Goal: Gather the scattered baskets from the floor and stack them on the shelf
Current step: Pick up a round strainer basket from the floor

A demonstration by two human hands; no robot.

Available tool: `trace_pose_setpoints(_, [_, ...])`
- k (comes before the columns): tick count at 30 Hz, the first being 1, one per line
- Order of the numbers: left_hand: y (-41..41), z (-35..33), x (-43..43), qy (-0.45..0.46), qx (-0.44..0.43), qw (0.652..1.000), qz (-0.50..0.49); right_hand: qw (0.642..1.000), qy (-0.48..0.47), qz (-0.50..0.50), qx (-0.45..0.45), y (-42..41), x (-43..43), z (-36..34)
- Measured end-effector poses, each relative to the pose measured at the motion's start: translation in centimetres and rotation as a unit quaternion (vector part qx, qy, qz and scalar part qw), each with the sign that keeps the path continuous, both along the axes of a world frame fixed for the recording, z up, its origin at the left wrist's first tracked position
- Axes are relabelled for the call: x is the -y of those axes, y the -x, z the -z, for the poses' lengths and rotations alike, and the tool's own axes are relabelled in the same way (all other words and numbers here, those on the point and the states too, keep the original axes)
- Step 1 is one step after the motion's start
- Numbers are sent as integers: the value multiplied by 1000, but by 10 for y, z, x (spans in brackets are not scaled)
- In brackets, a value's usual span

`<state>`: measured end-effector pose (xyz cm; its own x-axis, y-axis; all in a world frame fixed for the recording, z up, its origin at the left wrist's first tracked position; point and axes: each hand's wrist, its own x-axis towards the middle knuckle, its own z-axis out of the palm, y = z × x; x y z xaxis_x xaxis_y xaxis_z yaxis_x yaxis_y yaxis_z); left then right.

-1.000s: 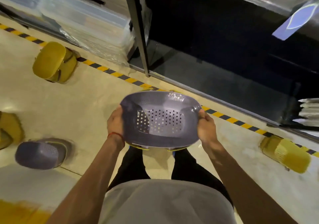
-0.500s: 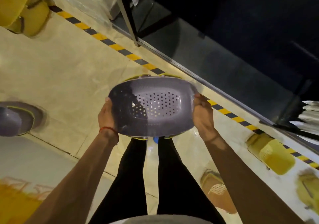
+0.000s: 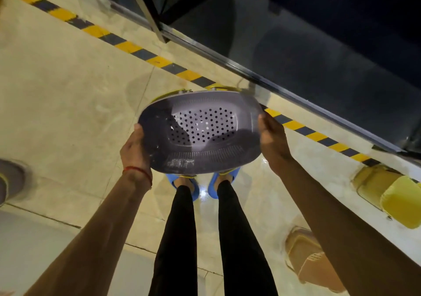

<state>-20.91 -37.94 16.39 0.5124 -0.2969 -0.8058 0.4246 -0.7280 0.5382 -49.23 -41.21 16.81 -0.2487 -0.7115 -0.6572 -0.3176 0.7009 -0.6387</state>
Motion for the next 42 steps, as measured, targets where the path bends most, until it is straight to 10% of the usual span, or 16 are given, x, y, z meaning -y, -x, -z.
trace_pose_setpoints(30, [-25, 79, 21, -54, 115, 976, 177, 984, 15, -76, -158, 0, 14, 82])
trace_pose_setpoints(36, [-17, -4, 21, -37, 207, 910, 357, 945, 76, -204, -244, -24, 17, -8])
trace_pose_setpoints(42, [-40, -111, 7, 10, 370, 699, 612, 815, 180, -423, -354, -58, 20, -125])
